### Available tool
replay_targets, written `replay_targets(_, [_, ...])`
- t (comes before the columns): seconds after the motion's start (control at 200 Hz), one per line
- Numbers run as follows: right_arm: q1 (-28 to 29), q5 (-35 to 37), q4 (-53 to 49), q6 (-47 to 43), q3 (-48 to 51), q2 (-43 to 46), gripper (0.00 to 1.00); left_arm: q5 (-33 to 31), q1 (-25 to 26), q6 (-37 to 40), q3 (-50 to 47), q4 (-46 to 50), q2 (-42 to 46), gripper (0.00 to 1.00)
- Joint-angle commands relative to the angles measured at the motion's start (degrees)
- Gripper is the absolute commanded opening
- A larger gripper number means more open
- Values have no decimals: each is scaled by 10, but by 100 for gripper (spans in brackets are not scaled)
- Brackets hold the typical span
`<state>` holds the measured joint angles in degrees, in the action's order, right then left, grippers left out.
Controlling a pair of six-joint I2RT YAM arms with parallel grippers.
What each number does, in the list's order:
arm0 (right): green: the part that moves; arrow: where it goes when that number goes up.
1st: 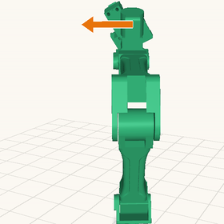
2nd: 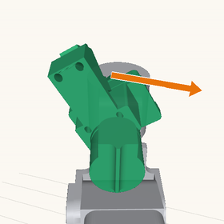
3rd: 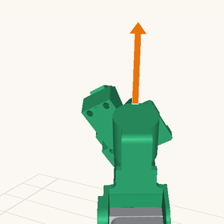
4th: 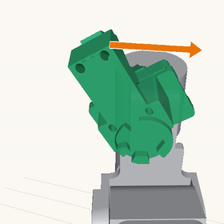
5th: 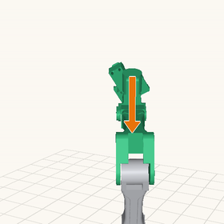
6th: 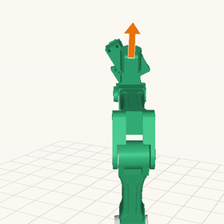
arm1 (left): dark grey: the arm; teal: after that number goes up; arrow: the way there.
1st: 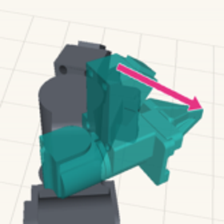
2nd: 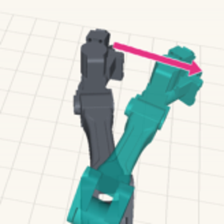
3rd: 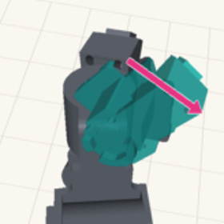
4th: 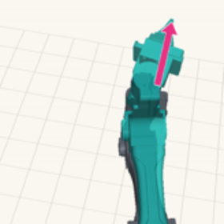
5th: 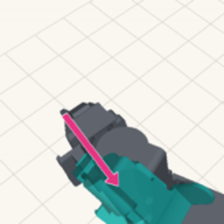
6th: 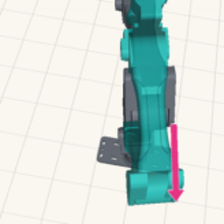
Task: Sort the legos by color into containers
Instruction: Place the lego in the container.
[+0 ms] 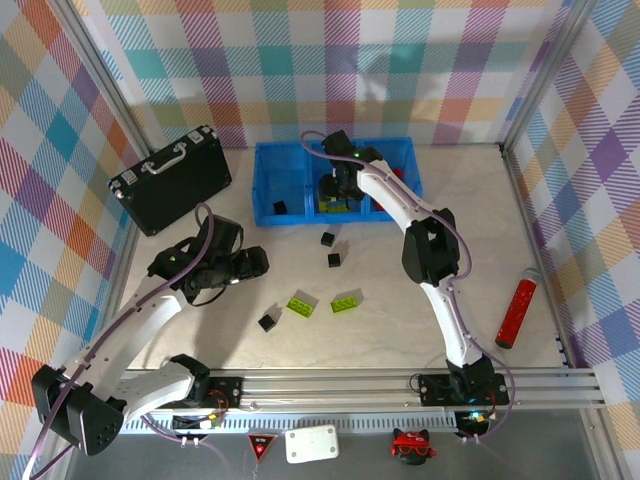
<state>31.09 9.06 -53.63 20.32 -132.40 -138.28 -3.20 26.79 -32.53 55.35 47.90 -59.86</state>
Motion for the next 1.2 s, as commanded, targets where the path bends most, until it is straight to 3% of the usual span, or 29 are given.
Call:
replay_targets(0.0, [-2,8,1,-14,-18,-21,57,-13,-6,-8,4,19,9,82])
replay_targets(0.275, [-2,15,2,-12,-22,-59,59,-7,-7,-12,4,20,2,82])
replay_targets(0.365, [-2,18,-7,-9,-28,-60,66,-5,-6,-13,2,20,7,82])
replay_targets(0.98, [9,47,-52,-15,-30,59,79,13,-7,-12,7,18,18,82])
replay_targets(1.195, [14,38,-57,-9,1,87,78,22,-6,-16,0,18,29,82])
